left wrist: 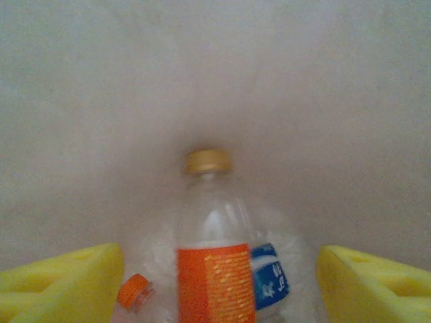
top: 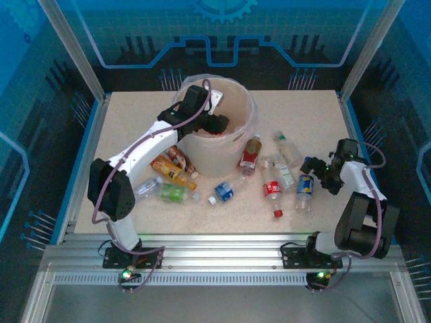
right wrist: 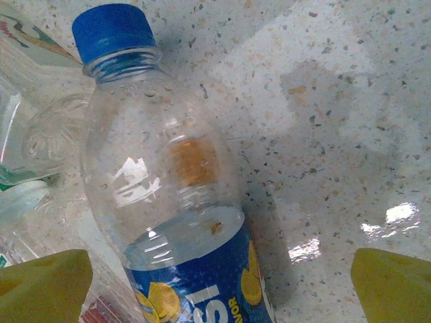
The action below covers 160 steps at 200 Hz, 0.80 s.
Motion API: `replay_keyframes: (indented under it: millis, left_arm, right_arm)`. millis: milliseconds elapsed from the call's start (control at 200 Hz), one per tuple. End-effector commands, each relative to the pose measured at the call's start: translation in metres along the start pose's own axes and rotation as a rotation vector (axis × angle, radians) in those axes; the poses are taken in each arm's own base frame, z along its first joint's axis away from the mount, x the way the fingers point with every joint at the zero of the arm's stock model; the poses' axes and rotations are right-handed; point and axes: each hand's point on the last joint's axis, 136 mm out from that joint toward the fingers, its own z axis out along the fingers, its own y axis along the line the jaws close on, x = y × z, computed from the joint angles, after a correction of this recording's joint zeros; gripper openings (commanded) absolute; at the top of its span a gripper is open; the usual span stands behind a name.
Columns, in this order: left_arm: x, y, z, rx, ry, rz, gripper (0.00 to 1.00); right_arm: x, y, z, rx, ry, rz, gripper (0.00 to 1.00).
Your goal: Put the plastic bottles in the bin
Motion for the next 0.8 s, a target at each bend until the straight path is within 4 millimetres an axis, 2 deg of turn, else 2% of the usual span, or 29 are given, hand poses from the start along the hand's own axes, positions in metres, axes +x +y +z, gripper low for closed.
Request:
replay_keyframes:
  millis: [0,180,325,420,440,580,795]
  left_arm:
    - [0.006,0.004,0.003,-0.007,0.019,0.011,0.80]
    - [0.001,0.005,-0.002,-0.017,0.006,0.013,0.84]
    - [-0.007,0.006,-0.014,-0.021,-0.021,0.012,0.87]
    - [-0.016,0.007,-0.027,-0.028,-0.047,0.009,0.90]
    - [-0.017,0.007,-0.030,-0.030,-0.053,0.009,0.91]
    - [-0.028,0.009,-0.052,-0.039,-0.094,0.001,0.99]
    - [-0.044,0.010,-0.089,-0.048,-0.171,-0.032,0.99]
  right_arm:
    - [0.001,0.004,0.000,0.014,0.021,-0.038,1.00]
    - [0.002,0.003,0.009,0.033,0.044,-0.051,1.00]
    - [0.002,0.002,0.016,0.058,0.064,-0.063,0.98]
    - [0.004,0.000,0.021,0.076,0.079,-0.068,0.97]
    - [-0.005,0.005,0.018,0.071,0.058,-0.074,0.96]
    - [-0.009,0.004,0.023,0.092,0.064,-0.080,0.94]
    - [-0.010,0.002,0.032,0.108,0.084,-0.082,0.92]
